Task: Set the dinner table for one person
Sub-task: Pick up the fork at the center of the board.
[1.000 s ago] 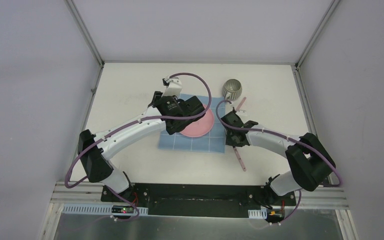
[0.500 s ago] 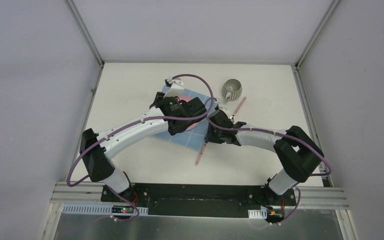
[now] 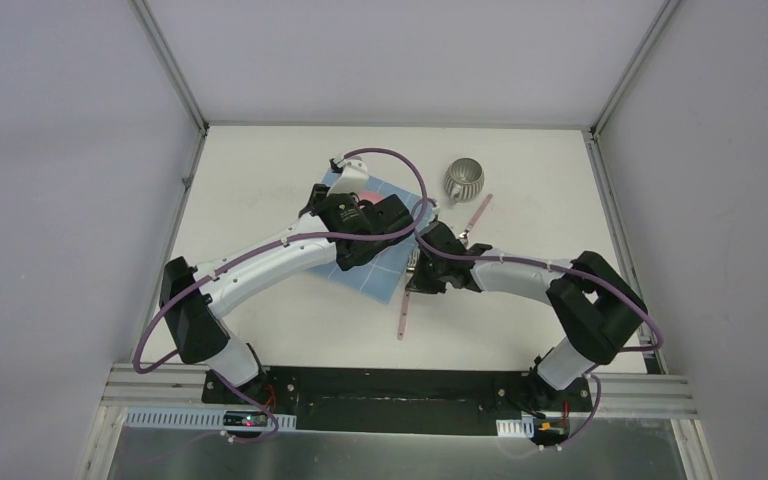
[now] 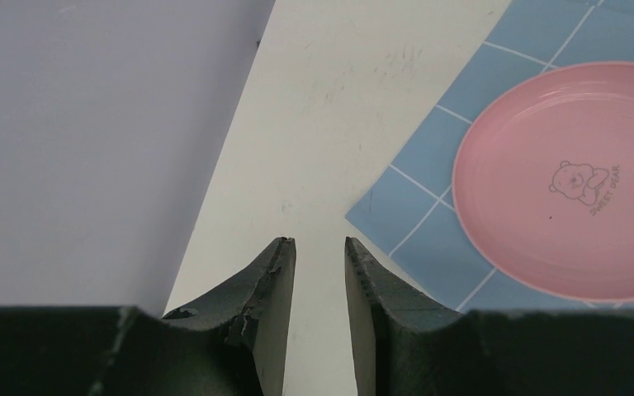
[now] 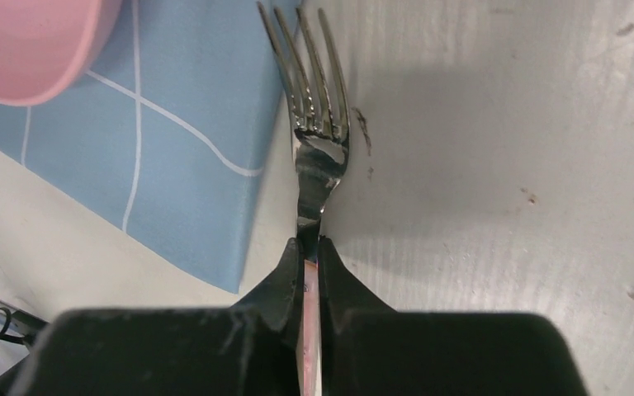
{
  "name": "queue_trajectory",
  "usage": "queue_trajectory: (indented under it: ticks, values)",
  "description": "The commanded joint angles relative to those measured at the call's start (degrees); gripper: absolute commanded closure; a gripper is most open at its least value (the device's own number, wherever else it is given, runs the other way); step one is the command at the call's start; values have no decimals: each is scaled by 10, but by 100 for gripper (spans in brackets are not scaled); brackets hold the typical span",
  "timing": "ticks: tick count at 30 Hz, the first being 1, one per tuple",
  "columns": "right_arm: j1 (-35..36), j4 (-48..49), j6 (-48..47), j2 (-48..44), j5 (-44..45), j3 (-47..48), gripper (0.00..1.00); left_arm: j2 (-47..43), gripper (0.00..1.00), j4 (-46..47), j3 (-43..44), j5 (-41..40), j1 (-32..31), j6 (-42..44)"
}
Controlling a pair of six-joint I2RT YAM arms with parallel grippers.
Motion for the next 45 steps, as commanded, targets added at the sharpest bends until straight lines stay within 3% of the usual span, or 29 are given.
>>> queue_trajectory:
  ticks: [1,10,24,29,36,39,42,45]
  values:
    - [11,-174,-23,-9,51,-24,100,-15,69,3,9,-9,-5,-10]
    - [10,-232,-35,-75,87,24,100,-21,69,3,9,-15,-5,-9]
    - [0,-259,-61,-19,100,69,100,-12,69,3,9,-19,-5,-8]
    - [0,-249,-51,-9,90,53,88,-11,69,3,7,-18,-5,-9]
    - [6,-227,-34,-1,72,18,82,-12,69,2,-1,-17,-5,-14]
    - [11,-213,-30,3,66,3,84,-11,69,3,-5,-16,-5,-17]
    - [14,-210,-27,2,74,2,100,-12,69,3,-4,-16,-5,-17]
    - [15,-226,-33,-22,94,20,100,-17,69,3,-4,-18,-5,-16]
